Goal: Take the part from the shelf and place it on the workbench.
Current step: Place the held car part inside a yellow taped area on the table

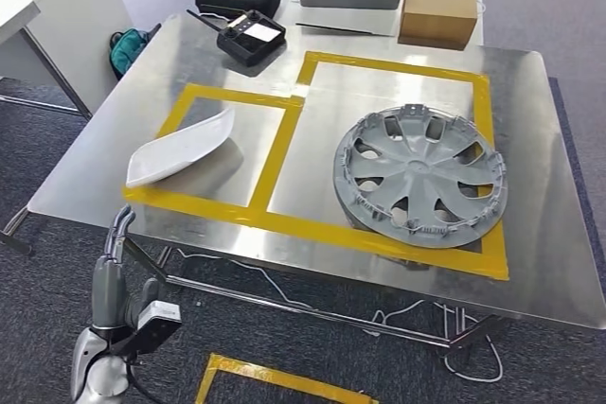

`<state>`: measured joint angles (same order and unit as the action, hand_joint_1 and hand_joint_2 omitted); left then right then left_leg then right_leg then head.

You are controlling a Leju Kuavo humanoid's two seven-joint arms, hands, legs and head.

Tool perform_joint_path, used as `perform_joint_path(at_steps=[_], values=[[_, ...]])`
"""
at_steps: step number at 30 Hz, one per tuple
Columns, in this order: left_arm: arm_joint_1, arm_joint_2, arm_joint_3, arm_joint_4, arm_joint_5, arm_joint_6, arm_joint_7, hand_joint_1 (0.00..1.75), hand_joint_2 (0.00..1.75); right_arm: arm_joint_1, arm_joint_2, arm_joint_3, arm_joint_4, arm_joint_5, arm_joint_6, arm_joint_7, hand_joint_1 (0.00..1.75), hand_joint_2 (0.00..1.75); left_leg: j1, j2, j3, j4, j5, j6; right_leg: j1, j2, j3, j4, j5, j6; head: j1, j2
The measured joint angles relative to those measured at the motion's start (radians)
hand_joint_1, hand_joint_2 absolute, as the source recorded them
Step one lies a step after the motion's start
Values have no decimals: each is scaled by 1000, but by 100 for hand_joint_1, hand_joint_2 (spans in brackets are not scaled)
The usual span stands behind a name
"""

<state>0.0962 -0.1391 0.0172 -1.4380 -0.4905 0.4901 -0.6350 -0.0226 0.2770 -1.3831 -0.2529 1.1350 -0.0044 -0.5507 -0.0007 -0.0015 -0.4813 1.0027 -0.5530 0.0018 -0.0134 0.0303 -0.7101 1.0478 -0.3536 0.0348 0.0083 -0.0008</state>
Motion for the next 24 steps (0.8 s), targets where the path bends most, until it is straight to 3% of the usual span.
perform_joint_path(at_steps=[2,4,5,6,8,9,10,11,12,13,15,16,18,19,20,23,24], values=[[9,-8,14,-2,14,6,-11,0,0,3,7,-5,-7,-1,-3,3,0,0,-7,0,-2,-15,19,-1,-2,0,1,-17,24,13,2,0],[19,-15,28,-3,27,13,-18,0,0,8,13,-11,-13,1,-3,5,0,0,-6,5,-18,-19,46,10,-6,-3,-5,-27,29,24,1,0],[22,-19,34,-3,34,17,-19,0,0,10,15,-14,-16,2,-3,6,0,0,-4,7,-29,-21,60,17,-6,-7,-15,-10,2,28,3,0],[24,-24,40,-3,42,20,-21,0,0,11,17,-16,-19,3,-4,7,0,0,-2,9,-42,-22,73,22,-6,-12,-28,29,-45,31,5,0],[29,-32,53,-2,60,24,-23,0,0,11,19,-19,-23,5,-3,8,0,0,-4,13,-70,-21,96,28,-4,-19,-55,162,-160,34,11,0],[32,-35,60,-1,70,24,-23,0,0,9,20,-20,-26,6,-2,8,0,0,-5,16,-85,-20,108,28,-3,-20,-58,224,-192,35,12,0],[33,-37,68,0,80,22,-24,0,0,8,20,-22,-28,7,-2,9,0,0,-6,19,-100,-19,119,28,-2,-20,-47,261,-199,35,12,0],[33,-39,74,2,92,19,-24,0,0,8,21,-23,-30,8,-1,9,0,0,-7,20,-114,-18,130,27,0,-21,-19,263,-185,34,12,0],[34,-41,82,5,106,13,-24,0,0,8,21,-25,-32,9,-1,10,0,0,-8,21,-126,-18,140,25,1,-22,26,230,-163,32,12,0],[34,-43,91,8,124,4,-24,0,0,7,21,-26,-35,11,-1,11,0,0,-8,21,-136,-16,150,22,3,-25,89,166,-150,29,12,0],[31,-46,119,22,162,-10,-25,0,0,2,24,-28,-40,16,0,12,0,0,-11,23,-147,-13,168,13,8,-31,206,17,-163,20,11,0],[29,-47,139,35,175,-12,-26,0,0,0,27,-29,-42,18,0,12,0,0,-12,24,-149,-12,177,8,10,-32,236,-32,-176,15,11,0],[26,-48,178,64,186,-9,-27,0,0,0,31,-33,-45,23,1,14,0,0,-10,27,-151,-14,193,-4,13,-32,236,-54,-176,-2,10,0],[25,-48,195,78,188,-8,-27,0,0,2,33,-35,-46,25,1,14,0,0,-8,26,-154,-11,188,-10,12,-32,227,-55,-168,-11,10,0],[23,-48,211,95,189,-7,-27,0,0,4,35,-38,-47,27,1,15,0,0,-7,22,-161,4,164,-18,11,-33,218,-56,-157,-20,9,0],[12,-46,261,170,185,-4,-27,0,0,4,38,-42,-50,35,6,15,0,0,0,11,-201,152,16,-38,6,-32,180,-57,-118,-33,2,0],[7,-45,276,202,182,-1,-27,0,0,5,38,-43,-51,40,9,15,0,0,3,11,-211,212,-15,-42,5,-31,164,-57,-104,-33,2,0]])
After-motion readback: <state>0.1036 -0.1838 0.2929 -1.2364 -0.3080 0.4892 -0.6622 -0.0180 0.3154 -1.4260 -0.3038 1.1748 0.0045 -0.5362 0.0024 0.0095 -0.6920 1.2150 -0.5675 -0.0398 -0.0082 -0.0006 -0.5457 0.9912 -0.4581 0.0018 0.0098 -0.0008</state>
